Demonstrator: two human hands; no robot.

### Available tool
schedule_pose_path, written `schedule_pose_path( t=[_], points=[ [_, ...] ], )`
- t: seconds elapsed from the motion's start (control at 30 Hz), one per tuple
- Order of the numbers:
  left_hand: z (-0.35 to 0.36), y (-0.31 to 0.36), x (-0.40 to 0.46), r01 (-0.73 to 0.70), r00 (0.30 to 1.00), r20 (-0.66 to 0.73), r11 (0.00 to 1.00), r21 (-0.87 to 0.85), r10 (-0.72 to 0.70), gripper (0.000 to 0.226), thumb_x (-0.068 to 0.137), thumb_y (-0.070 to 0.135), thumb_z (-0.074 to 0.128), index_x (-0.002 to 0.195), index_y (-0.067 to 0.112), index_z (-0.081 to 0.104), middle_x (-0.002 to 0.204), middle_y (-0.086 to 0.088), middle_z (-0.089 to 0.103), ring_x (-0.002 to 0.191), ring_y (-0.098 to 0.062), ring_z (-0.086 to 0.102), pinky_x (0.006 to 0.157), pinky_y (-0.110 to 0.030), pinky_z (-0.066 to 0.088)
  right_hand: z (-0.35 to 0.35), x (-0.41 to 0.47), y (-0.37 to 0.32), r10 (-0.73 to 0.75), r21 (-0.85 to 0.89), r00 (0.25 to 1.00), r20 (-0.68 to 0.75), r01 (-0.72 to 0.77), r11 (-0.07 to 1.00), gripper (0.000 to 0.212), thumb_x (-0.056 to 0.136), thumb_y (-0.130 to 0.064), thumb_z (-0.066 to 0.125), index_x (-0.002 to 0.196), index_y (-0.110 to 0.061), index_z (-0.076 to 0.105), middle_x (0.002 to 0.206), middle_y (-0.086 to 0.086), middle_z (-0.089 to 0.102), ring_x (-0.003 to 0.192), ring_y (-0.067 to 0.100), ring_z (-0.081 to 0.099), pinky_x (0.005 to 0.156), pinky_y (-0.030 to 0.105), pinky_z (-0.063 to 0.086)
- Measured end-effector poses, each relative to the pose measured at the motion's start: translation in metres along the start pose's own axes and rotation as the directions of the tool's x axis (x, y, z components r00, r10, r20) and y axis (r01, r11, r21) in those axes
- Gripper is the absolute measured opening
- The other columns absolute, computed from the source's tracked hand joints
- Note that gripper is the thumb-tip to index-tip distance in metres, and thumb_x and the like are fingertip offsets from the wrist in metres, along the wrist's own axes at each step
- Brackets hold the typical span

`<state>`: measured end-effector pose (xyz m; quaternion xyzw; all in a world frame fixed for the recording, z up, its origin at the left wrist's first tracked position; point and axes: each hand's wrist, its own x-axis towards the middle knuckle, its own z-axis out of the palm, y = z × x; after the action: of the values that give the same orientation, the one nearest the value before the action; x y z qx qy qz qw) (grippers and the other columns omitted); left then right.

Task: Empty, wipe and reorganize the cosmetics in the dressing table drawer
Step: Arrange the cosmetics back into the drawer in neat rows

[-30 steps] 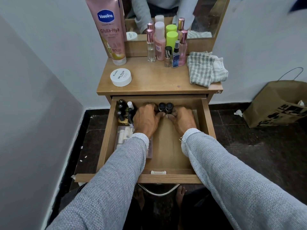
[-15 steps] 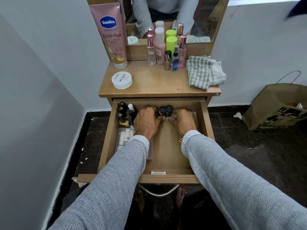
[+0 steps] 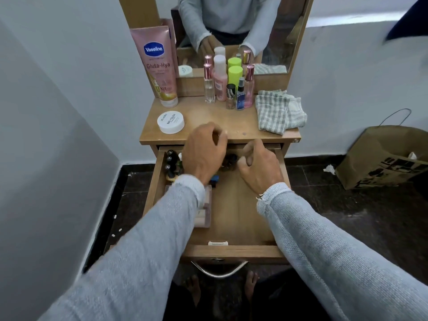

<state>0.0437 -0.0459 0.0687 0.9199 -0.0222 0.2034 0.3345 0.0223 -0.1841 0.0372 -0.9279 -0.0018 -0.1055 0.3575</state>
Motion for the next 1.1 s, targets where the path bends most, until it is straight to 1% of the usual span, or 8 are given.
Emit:
schedule_pose_path(
  t=[0.1, 0.3, 0.57, 0.7, 0.8, 0.93, 1.03, 1.1],
  points=[
    [0.003, 0.011, 0.045, 0.038, 0.999, -0.018, 0.999, -0.029, -0.038, 0.011, 0.093, 0.028, 0.062, 0.097, 0.019, 0.067, 0.091, 0.006, 0.067, 0.08, -0.008, 0.06, 0.07, -0.024, 0.052, -0.008, 0.011, -0.006, -0.034, 0.017, 0.998, -0.059, 0.035, 0.999, 0.011, 0.084, -0.019, 0.056, 0.094, -0.02, 0.05, 0.066, -0.006, 0.055, 0.065, 0.021, 0.058, 0.074, 0.04, 0.053],
    [0.029, 0.009, 0.101, 0.102, 0.993, 0.062, 0.994, 0.024, -0.104, 0.017, 0.088, 0.023, 0.069, 0.104, 0.017, 0.069, 0.099, 0.001, 0.07, 0.088, -0.015, 0.065, 0.083, -0.034, 0.056, -0.011, 0.025, -0.011, -0.065, 0.032, 0.995, -0.081, 0.067, 0.997, 0.012, 0.087, -0.018, 0.056, 0.098, -0.019, 0.051, 0.06, -0.01, 0.051, 0.06, 0.016, 0.055, 0.074, 0.039, 0.053],
    [0.059, -0.002, 0.108, 0.128, 0.99, 0.066, 0.992, -0.009, -0.127, 0.026, 0.084, 0.034, 0.072, 0.105, 0.019, 0.069, 0.103, 0.002, 0.07, 0.091, -0.02, 0.066, 0.082, -0.04, 0.056, -0.009, 0.03, -0.004, -0.076, 0.052, 0.993, -0.094, 0.082, 0.995, 0.013, 0.087, -0.017, 0.058, 0.098, -0.019, 0.051, 0.062, -0.01, 0.053, 0.059, 0.012, 0.055, 0.073, 0.034, 0.052],
    [0.06, -0.004, 0.109, 0.153, 0.987, 0.049, 0.987, -0.039, -0.151, 0.023, 0.084, 0.032, 0.071, 0.103, 0.02, 0.07, 0.101, 0.002, 0.071, 0.091, -0.021, 0.066, 0.083, -0.041, 0.056, -0.01, 0.029, -0.003, -0.069, 0.087, 0.994, -0.089, 0.076, 0.993, 0.013, 0.087, -0.016, 0.059, 0.098, -0.019, 0.051, 0.06, -0.007, 0.057, 0.058, 0.011, 0.057, 0.07, 0.03, 0.051],
    [0.052, -0.004, 0.104, 0.159, 0.986, 0.052, 0.984, -0.079, -0.156, 0.018, 0.086, 0.03, 0.071, 0.1, 0.019, 0.07, 0.098, 0.003, 0.071, 0.089, -0.018, 0.065, 0.083, -0.036, 0.054, -0.011, 0.027, -0.003, -0.072, 0.114, 0.993, -0.097, 0.083, 0.99, 0.013, 0.087, -0.015, 0.061, 0.097, -0.018, 0.052, 0.061, -0.005, 0.059, 0.058, 0.009, 0.057, 0.068, 0.026, 0.049],
    [0.031, -0.002, 0.079, 0.122, 0.992, 0.051, 0.98, -0.159, -0.116, 0.02, 0.087, 0.031, 0.07, 0.1, 0.016, 0.068, 0.089, 0.008, 0.067, 0.08, -0.007, 0.062, 0.073, -0.023, 0.052, -0.012, 0.023, -0.003, -0.059, 0.167, 0.99, -0.128, 0.08, 0.983, 0.012, 0.088, -0.016, 0.063, 0.097, -0.015, 0.055, 0.06, -0.01, 0.056, 0.056, 0.003, 0.054, 0.066, 0.021, 0.047],
    [0.017, 0.002, 0.043, 0.058, 0.998, 0.049, 0.983, -0.177, -0.05, 0.021, 0.086, 0.032, 0.071, 0.102, 0.019, 0.067, 0.084, 0.012, 0.063, 0.075, 0.004, 0.058, 0.065, -0.009, 0.047, -0.014, 0.016, 0.0, -0.052, 0.245, 0.99, -0.129, 0.083, 0.966, 0.016, 0.088, -0.022, 0.065, 0.1, -0.016, 0.056, 0.068, -0.011, 0.059, 0.06, 0.002, 0.057, 0.064, 0.016, 0.049],
    [0.01, 0.004, 0.016, -0.006, 0.998, 0.057, 0.984, -0.18, 0.017, 0.022, 0.085, 0.03, 0.073, 0.102, 0.017, 0.068, 0.082, 0.011, 0.064, 0.073, 0.003, 0.059, 0.064, -0.007, 0.046, -0.014, 0.007, 0.003, -0.094, 0.289, 0.992, -0.081, 0.114, 0.951, 0.021, 0.088, -0.024, 0.066, 0.105, -0.016, 0.057, 0.078, -0.007, 0.063, 0.068, 0.003, 0.06, 0.065, 0.011, 0.048]
  ],
)
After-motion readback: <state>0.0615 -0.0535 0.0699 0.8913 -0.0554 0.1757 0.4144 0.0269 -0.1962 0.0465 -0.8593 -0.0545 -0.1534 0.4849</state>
